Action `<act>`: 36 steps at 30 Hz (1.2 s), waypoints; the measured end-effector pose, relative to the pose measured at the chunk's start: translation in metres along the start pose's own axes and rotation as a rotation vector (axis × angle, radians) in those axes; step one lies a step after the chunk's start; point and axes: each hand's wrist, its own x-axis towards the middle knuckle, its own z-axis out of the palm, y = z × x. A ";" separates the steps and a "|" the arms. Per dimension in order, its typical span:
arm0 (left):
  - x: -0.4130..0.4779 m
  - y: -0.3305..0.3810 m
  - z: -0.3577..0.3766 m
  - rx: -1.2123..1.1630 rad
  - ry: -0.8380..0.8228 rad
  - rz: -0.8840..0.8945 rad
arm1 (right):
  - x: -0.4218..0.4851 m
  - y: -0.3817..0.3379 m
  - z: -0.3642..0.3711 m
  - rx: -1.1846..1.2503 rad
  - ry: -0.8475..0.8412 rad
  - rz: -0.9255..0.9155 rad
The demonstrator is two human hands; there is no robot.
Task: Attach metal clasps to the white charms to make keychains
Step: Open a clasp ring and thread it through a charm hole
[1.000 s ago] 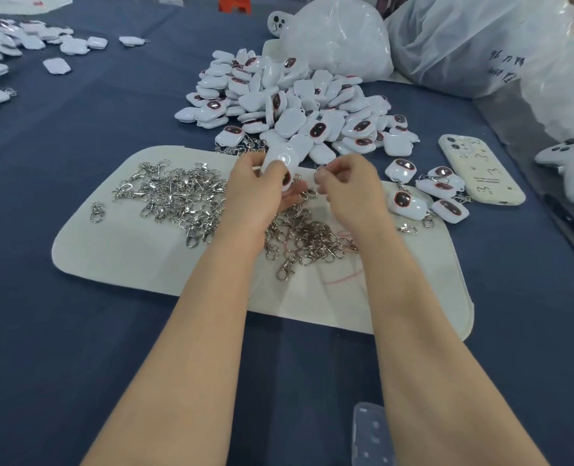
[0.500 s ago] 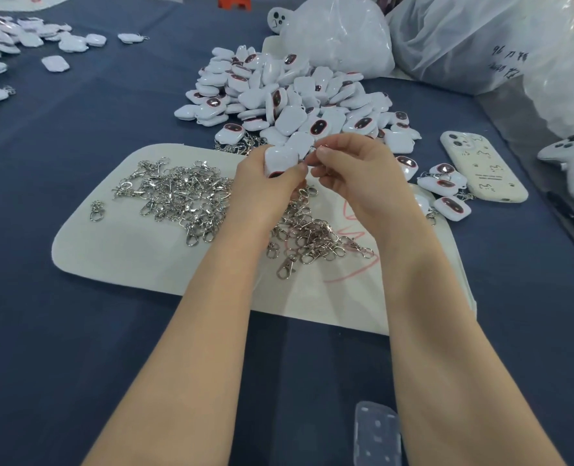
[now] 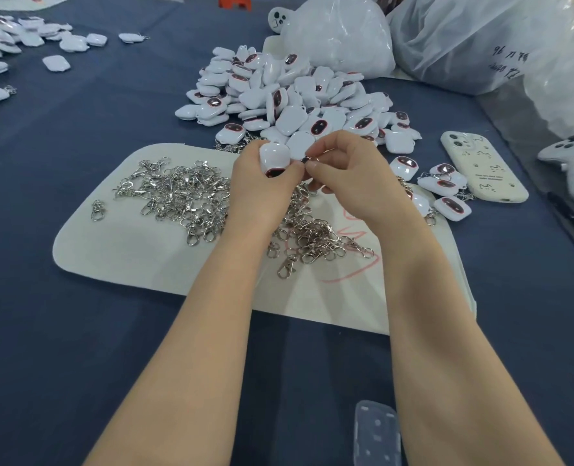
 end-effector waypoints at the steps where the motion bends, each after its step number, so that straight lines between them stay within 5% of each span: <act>1: 0.000 0.000 0.000 0.013 0.003 0.006 | 0.000 0.000 0.001 -0.021 -0.002 0.001; 36: -0.001 -0.003 0.003 0.179 0.041 0.148 | 0.002 0.004 0.001 -0.216 0.156 -0.082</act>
